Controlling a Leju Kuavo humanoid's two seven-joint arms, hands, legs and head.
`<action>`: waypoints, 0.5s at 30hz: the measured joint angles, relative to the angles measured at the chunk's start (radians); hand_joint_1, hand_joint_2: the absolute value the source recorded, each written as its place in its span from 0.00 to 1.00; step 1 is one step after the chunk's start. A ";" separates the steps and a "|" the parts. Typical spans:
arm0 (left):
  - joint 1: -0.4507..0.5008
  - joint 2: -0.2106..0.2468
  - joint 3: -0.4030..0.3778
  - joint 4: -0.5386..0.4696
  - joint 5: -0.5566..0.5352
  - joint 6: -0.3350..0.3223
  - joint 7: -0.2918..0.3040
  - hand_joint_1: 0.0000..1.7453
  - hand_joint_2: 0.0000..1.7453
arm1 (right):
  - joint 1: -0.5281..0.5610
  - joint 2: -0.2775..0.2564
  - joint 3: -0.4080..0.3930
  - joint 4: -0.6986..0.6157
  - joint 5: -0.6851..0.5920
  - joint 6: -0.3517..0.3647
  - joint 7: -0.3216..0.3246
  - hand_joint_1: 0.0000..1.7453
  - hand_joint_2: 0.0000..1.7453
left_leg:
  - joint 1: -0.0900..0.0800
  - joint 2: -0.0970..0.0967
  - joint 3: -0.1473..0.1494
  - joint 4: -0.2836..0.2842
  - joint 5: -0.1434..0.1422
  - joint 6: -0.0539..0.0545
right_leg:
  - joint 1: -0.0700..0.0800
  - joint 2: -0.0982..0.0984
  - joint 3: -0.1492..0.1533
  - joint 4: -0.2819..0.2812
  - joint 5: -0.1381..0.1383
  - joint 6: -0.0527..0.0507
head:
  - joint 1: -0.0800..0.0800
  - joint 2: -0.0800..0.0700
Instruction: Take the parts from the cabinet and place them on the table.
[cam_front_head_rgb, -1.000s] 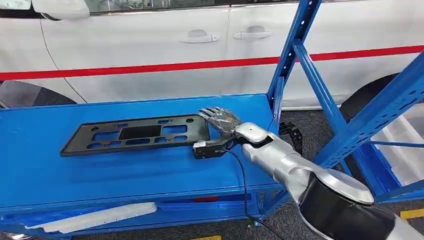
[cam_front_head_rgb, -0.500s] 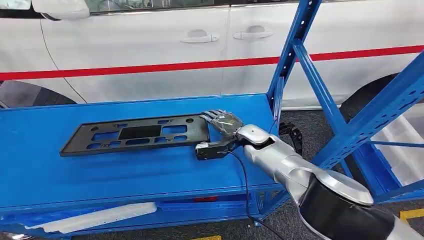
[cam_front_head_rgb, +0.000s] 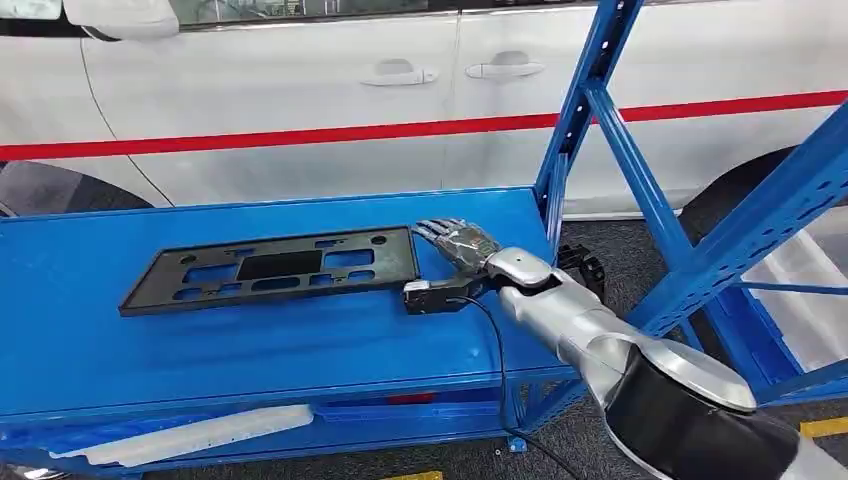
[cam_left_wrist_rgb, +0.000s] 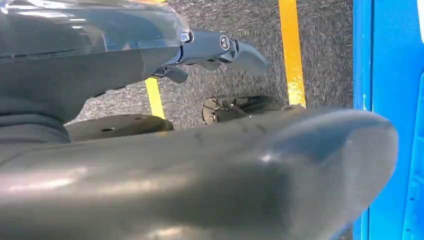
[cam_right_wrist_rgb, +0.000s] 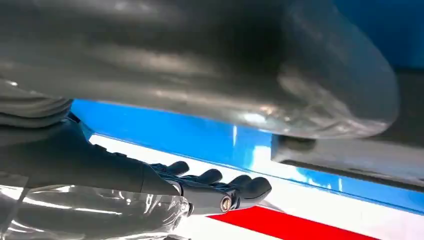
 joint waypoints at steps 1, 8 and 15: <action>0.001 0.000 0.000 0.000 0.002 0.000 -0.001 0.00 0.00 | 0.000 -0.001 0.000 0.001 0.000 0.000 -0.001 0.00 0.00 | 0.000 0.000 0.000 0.000 0.000 0.000 | 0.000 0.000 0.000 0.000 0.000 0.000 | 0.000 0.000; 0.004 0.000 0.000 0.000 0.003 -0.003 -0.005 0.00 0.00 | 0.004 -0.002 -0.001 0.001 -0.003 -0.001 0.000 0.00 0.00 | 0.000 0.000 0.000 0.000 0.000 0.000 | 0.000 0.000 0.000 0.000 0.000 0.000 | 0.000 0.000; 0.004 0.000 0.000 0.000 -0.004 0.000 -0.005 0.00 0.00 | 0.022 -0.002 -0.001 0.002 -0.006 -0.007 0.000 0.00 0.00 | 0.000 0.000 0.000 0.000 0.000 0.000 | 0.000 0.000 0.000 0.000 0.000 0.000 | 0.000 0.000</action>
